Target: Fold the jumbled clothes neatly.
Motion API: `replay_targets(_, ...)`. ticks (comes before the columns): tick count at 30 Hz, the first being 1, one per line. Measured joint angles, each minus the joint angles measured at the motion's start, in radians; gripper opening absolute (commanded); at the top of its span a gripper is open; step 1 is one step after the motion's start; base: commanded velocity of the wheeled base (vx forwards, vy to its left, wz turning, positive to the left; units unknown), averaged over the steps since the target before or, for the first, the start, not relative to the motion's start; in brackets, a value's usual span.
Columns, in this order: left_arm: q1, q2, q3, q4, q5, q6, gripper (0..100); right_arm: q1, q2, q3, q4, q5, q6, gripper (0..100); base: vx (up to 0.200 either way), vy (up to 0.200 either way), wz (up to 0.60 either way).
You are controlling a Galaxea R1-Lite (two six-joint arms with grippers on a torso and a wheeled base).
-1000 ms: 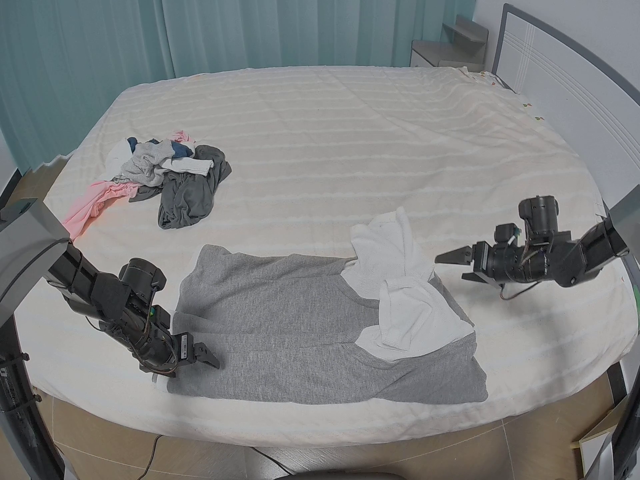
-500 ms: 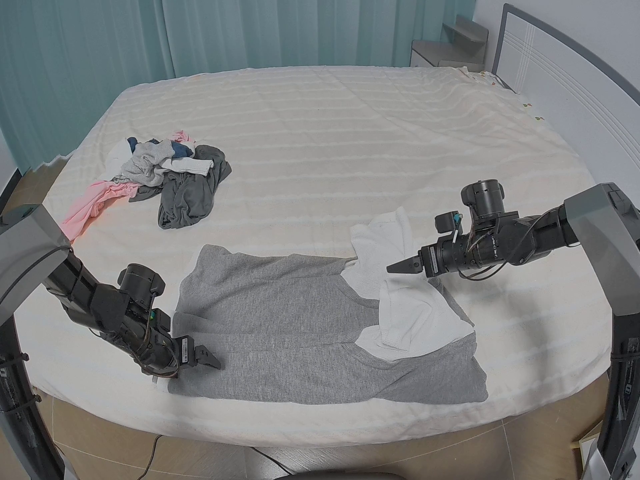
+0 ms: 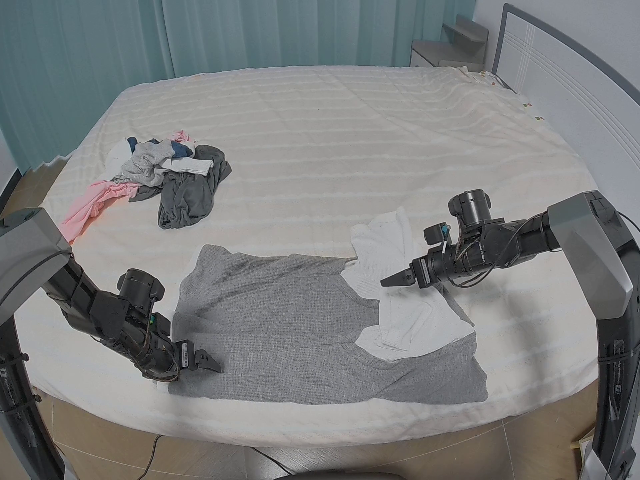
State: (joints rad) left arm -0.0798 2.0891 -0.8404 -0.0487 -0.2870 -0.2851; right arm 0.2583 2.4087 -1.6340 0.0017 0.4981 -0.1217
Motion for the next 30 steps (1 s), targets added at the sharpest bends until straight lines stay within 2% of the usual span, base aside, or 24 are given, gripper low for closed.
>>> replay_targets(9, 0.000, 0.000, 0.000, 0.000, -0.001, 0.000, 100, -0.001, 0.014, 0.010, 0.002, 0.000, -0.019, 100, 0.000, 0.000, 0.00)
replay_targets(10, 0.000, 0.000, 0.000, 0.000, -0.001, 0.000, 100, 0.000, 0.015, 0.011, 0.003, 0.000, -0.020, 0, 0.000, 0.000, 0.00)
replay_targets(25, 0.000, 0.000, 0.000, 0.000, -0.001, -0.001, 100, -0.010, 0.013, 0.028, 0.000, -0.001, -0.019, 0, 0.000, 0.000, 0.00)
replay_targets(30, 0.000, 0.000, 0.000, 0.000, 0.000, -0.001, 100, -0.029, -0.002, 0.023, -0.007, -0.001, 0.020, 0, 0.000, 0.000, 0.00)
